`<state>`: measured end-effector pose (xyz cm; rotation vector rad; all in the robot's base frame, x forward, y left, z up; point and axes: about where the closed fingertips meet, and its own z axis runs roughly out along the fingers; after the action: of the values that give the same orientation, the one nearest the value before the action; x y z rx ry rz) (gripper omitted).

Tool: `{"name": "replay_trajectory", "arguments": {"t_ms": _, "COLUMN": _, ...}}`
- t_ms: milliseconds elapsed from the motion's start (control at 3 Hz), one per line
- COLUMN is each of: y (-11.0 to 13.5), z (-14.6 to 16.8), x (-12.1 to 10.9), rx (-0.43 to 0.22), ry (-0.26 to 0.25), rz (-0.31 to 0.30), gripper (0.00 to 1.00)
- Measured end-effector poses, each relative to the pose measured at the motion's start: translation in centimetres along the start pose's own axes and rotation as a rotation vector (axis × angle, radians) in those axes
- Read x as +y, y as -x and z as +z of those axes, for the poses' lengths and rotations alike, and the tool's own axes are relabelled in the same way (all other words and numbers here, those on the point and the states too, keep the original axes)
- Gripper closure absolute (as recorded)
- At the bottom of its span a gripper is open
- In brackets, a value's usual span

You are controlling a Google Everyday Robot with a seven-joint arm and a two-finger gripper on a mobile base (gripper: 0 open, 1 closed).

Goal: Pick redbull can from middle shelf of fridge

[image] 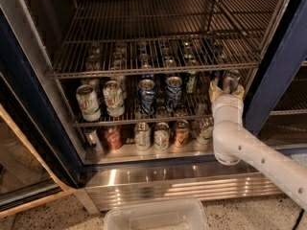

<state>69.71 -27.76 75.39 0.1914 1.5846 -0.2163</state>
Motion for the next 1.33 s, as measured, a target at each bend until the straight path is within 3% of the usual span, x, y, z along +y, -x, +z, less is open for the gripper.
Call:
{"name": "replay_trajectory", "arguments": {"t_ms": 333, "y": 0.05, "z": 0.59, "x": -0.14, "rx": 0.001, "ry": -0.012, "rz": 0.008, "gripper": 0.40}}
{"name": "replay_trajectory", "arguments": {"t_ms": 1333, "y": -0.04, "z": 1.03, "x": -0.40, "rx": 0.009, "ry": -0.019, "rz": 0.014, "gripper": 1.00}}
